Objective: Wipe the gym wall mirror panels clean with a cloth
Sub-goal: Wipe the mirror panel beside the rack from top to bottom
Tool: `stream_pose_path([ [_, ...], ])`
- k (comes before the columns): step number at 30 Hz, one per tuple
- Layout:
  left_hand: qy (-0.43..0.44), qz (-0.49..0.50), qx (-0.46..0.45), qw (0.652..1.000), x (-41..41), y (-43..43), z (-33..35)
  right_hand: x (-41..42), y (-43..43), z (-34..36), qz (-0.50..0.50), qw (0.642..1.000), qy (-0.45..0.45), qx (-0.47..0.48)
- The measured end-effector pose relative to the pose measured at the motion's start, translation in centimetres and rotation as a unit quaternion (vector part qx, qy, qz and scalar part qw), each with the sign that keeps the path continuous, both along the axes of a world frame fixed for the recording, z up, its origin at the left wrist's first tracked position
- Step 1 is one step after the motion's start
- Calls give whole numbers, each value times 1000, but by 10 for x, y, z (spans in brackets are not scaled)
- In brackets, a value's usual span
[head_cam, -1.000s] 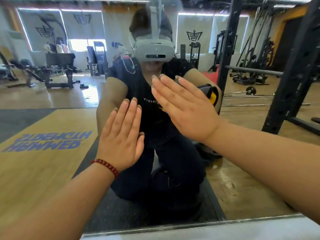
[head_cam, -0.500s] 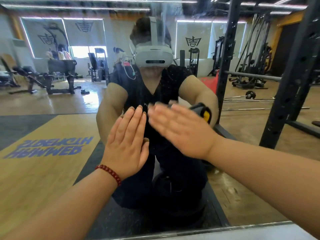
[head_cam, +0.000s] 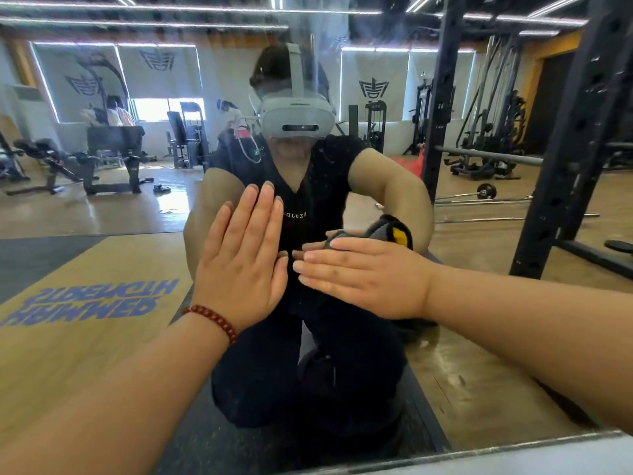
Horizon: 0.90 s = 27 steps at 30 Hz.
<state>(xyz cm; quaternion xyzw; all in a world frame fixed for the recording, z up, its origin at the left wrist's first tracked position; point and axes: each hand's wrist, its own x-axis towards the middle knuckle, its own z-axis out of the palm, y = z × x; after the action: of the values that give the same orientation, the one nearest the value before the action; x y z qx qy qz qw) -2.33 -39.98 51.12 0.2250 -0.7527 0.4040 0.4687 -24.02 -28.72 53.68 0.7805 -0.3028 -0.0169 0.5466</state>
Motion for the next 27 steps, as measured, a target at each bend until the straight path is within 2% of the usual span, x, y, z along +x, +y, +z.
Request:
stream_pose_path([
  [1, -1, 2, 0, 1000, -1, 1, 0, -3, 0, 7, 2, 1000, -1, -4],
  [3, -3, 6, 2, 1000, -1, 3, 1, -1, -2, 25, -2, 994, -77, -71],
  [5, -3, 11, 4, 1000, -1, 3, 0, 8, -6, 40, -19, 973, -176, -145],
  [8, -9, 18, 16, 1000, -1, 5, 2, 35, -15, 46, -41, 929, -324, -174],
  [11, 2, -2, 49, 999, -1, 15, 4, 56, -17, 42, -38, 882, -448, -141],
  [15, 54, -104, 90, 989, -18, 45, 25, 51, -1, 48, 100, 808, -581, 4],
  [17, 60, -120, 85, 987, -35, 52, 45, 42, 8, 51, 132, 793, -595, 17],
  [19, 57, -111, 102, 987, -49, 52, 60, 32, 13, 53, 120, 808, -577, 9],
  [23, 115, -97, 170, 974, -65, 48, 65, -8, 22, 60, -75, 849, -507, -130],
  [25, 147, -101, 141, 974, -73, 51, 66, -24, 24, 63, -117, 860, -470, -160],
  [27, 139, -122, 80, 979, -78, 56, 69, -32, 23, 61, -112, 869, -453, -166],
])
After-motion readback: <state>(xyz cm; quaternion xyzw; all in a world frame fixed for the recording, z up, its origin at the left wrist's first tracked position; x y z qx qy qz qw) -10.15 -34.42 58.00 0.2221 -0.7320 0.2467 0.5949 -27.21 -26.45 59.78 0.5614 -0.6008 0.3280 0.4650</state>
